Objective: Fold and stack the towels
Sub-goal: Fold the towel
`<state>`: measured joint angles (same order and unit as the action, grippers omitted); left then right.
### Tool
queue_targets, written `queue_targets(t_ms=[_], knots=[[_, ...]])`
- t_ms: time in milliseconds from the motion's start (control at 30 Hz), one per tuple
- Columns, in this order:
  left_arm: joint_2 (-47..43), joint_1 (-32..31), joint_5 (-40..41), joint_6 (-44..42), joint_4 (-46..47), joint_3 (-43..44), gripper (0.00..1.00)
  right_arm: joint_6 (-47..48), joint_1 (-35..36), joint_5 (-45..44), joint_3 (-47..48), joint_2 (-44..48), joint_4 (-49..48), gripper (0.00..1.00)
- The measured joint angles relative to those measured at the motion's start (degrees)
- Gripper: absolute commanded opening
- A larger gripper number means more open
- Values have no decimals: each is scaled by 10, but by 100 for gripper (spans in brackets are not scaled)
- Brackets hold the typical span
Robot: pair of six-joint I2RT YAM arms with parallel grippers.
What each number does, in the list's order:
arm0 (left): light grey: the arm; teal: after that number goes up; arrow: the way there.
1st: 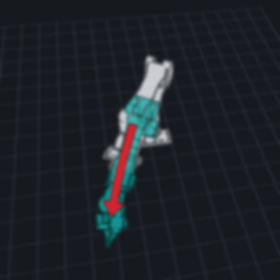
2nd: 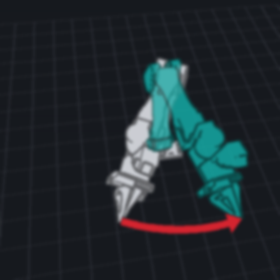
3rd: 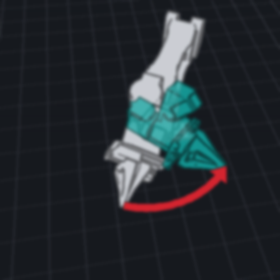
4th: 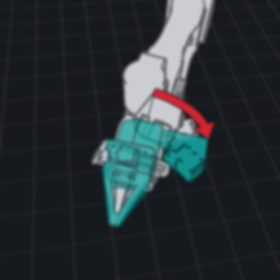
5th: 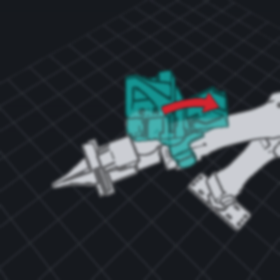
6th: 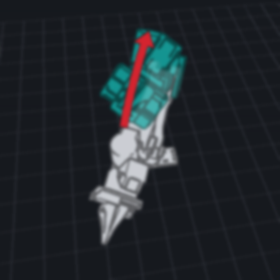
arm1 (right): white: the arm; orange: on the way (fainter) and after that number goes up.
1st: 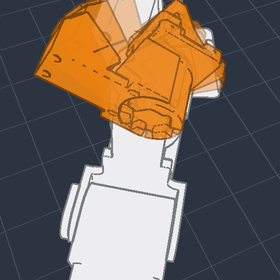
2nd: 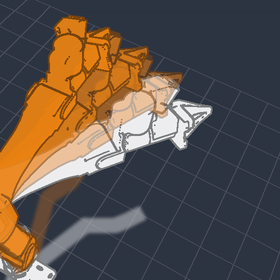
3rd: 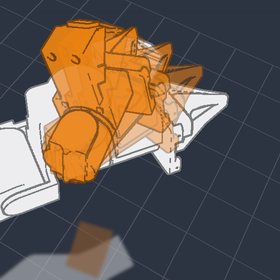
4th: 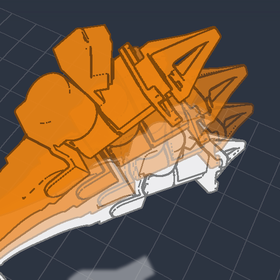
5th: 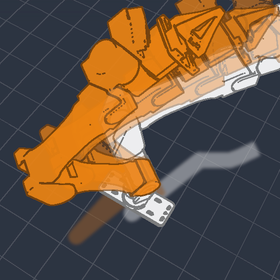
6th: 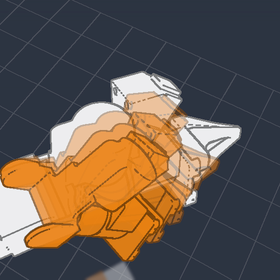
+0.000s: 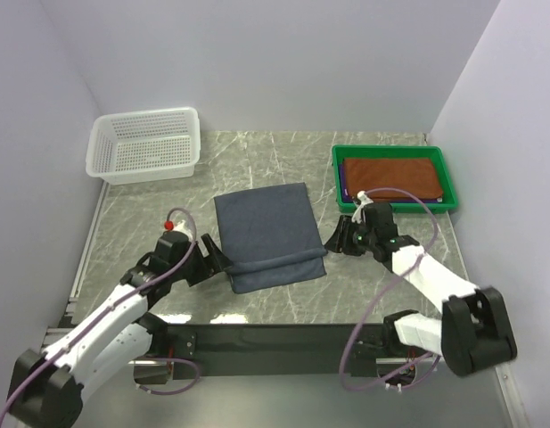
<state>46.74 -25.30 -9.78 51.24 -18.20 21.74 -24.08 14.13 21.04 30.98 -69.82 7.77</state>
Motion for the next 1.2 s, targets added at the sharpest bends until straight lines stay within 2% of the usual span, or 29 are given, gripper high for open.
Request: queue_targets(t_ms=[67,100,233,300,533,667,800,1000,1200], knots=[[-35,-6,0,7,-15,0,91,12,14,-8,0,43,14,53],[-53,-8,0,10,-22,1,97,18,27,-15,1,61,21,56],[-88,-10,19,10,-58,21,99,66,109,-56,39,76,52,60],[-78,-10,46,-4,-77,52,99,96,154,-66,76,46,58,62],[-9,-5,159,-109,-93,166,99,231,278,-74,247,-156,73,64],[-10,13,207,-175,-76,178,100,299,302,-54,311,-254,89,64],[-21,40,236,-214,-63,176,99,343,315,-46,340,-315,115,64],[-43,67,252,-235,-54,171,99,379,335,-25,361,-357,142,64],[-48,70,251,-240,-52,169,100,398,352,-16,362,-362,165,63]])
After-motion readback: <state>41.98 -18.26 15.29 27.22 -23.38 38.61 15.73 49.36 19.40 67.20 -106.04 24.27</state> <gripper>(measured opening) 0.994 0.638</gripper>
